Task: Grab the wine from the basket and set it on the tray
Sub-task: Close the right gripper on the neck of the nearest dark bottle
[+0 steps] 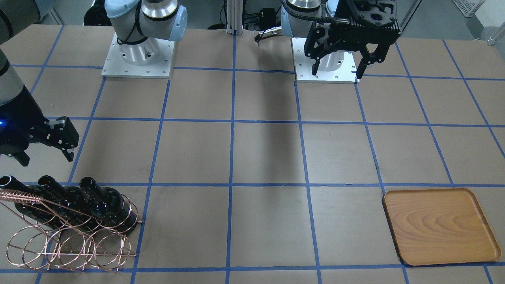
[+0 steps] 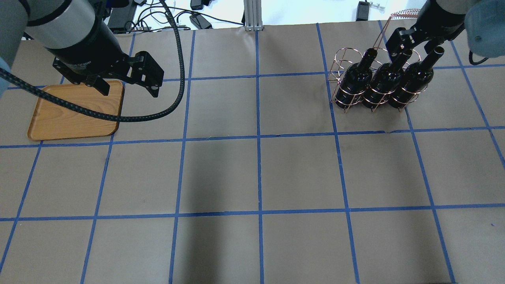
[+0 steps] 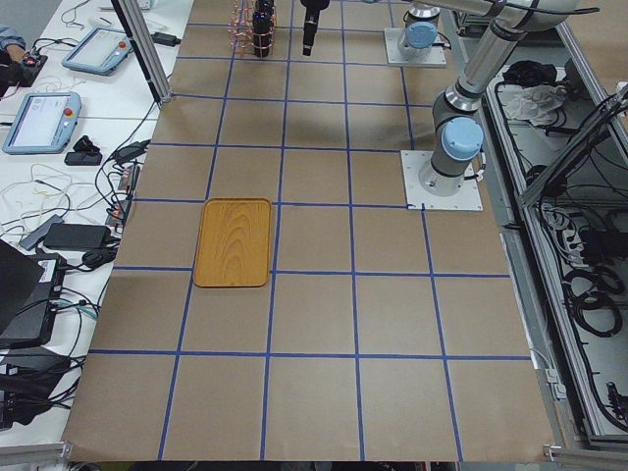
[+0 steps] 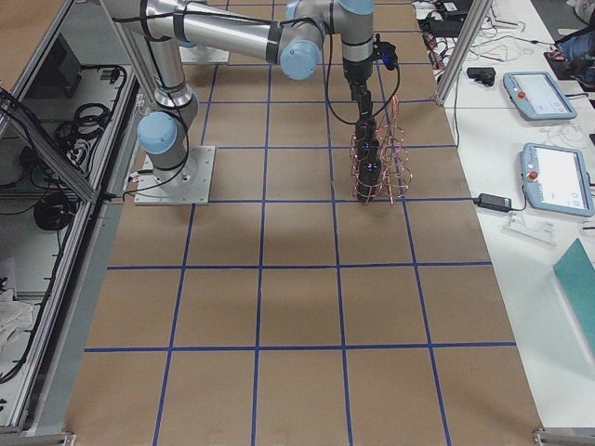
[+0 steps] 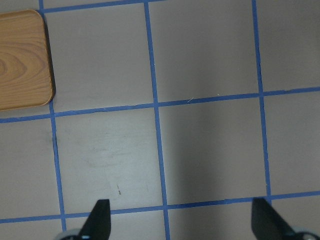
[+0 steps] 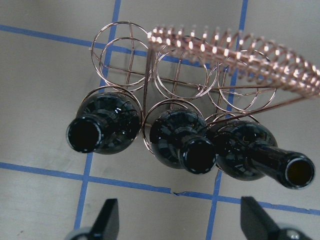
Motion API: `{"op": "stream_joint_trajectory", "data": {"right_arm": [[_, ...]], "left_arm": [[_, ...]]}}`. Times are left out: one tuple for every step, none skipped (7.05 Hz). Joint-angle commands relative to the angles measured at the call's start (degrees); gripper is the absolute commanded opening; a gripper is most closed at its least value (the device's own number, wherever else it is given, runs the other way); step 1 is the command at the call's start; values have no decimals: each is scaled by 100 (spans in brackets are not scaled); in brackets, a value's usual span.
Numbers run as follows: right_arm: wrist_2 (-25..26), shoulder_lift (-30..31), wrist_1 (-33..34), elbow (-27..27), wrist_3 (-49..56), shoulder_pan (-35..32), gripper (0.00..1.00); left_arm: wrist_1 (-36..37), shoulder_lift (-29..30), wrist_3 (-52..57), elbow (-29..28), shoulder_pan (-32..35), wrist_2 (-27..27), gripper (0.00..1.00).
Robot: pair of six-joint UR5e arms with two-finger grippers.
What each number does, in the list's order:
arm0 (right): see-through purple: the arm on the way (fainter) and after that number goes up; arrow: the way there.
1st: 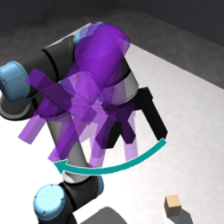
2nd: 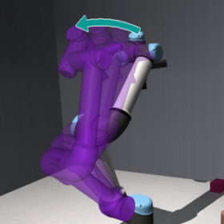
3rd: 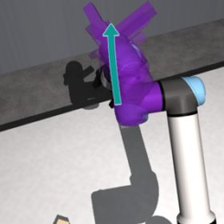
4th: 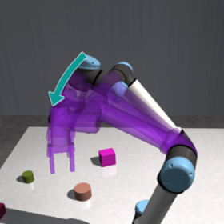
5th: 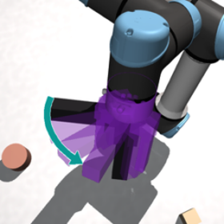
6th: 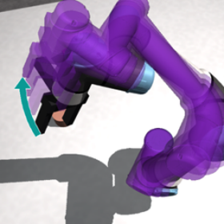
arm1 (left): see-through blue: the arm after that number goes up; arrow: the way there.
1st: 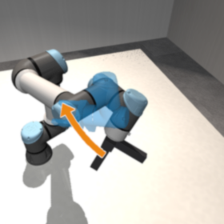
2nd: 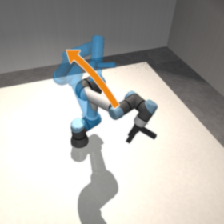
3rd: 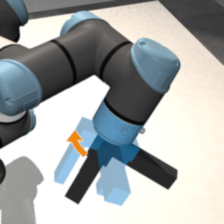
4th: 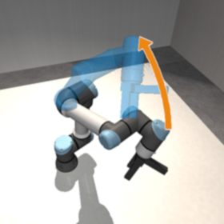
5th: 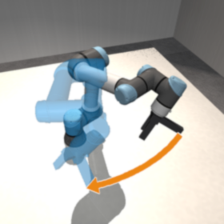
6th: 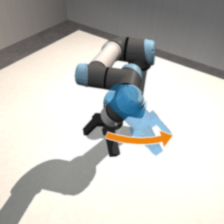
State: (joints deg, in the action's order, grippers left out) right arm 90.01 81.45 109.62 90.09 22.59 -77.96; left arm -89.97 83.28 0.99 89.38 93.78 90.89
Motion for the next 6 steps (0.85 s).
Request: {"op": "stream_joint_trajectory", "data": {"right_arm": [[-36, -147, 60, 0, 323, 193, 78], [-45, -269, 77, 0, 342, 202, 78], [-71, -331, 269, 9, 264, 202, 78], [-71, -428, 401, -35, 263, 202, 78], [-80, -446, 429, -35, 255, 202, 77], [-211, -472, 438, -35, 246, 202, 72]], "left_arm": [[-12, -5, -2, 0, 0, 8, 100], [-12, -14, -2, 0, 0, 8, 100], [-12, -14, -2, 0, 0, 8, 100], [-12, -14, -2, 0, 0, 8, 100], [-12, -14, -2, 0, 0, 8, 100], [-20, -14, -2, 0, 0, 8, 100]]}}
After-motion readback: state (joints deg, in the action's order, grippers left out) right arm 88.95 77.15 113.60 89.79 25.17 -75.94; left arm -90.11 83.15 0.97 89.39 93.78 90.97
